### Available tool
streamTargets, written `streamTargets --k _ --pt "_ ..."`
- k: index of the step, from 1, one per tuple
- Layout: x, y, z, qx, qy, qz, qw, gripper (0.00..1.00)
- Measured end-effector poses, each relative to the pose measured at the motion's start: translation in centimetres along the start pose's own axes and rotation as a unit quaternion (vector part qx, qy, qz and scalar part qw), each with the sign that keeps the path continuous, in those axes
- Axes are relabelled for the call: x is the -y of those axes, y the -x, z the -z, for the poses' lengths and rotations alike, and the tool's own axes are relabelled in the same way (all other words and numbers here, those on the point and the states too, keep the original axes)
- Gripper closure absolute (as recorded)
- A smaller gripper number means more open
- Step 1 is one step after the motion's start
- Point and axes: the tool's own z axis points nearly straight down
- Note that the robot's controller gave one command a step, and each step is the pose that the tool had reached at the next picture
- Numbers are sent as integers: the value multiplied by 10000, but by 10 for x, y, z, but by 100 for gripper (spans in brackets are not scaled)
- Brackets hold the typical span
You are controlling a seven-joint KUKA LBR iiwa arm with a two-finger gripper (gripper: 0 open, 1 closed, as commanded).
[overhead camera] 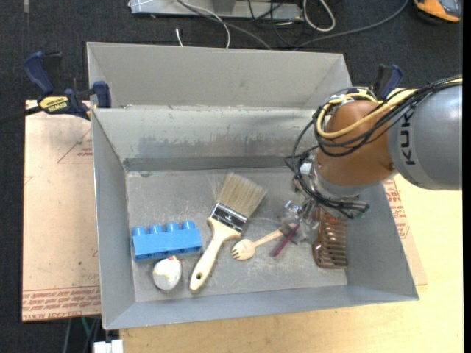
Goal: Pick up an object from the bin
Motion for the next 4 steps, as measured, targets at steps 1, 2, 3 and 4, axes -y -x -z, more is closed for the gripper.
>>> streamTargets --k 1,2,3,4 --pt "0 0 0 1 1 -5 10000 100" --pt "0 0 6 6 2 -11 10000 100" --pt "-3 0 47 -16 37 -19 10000 100" --pt "-2 1 85 -5 34 -28 10000 100"
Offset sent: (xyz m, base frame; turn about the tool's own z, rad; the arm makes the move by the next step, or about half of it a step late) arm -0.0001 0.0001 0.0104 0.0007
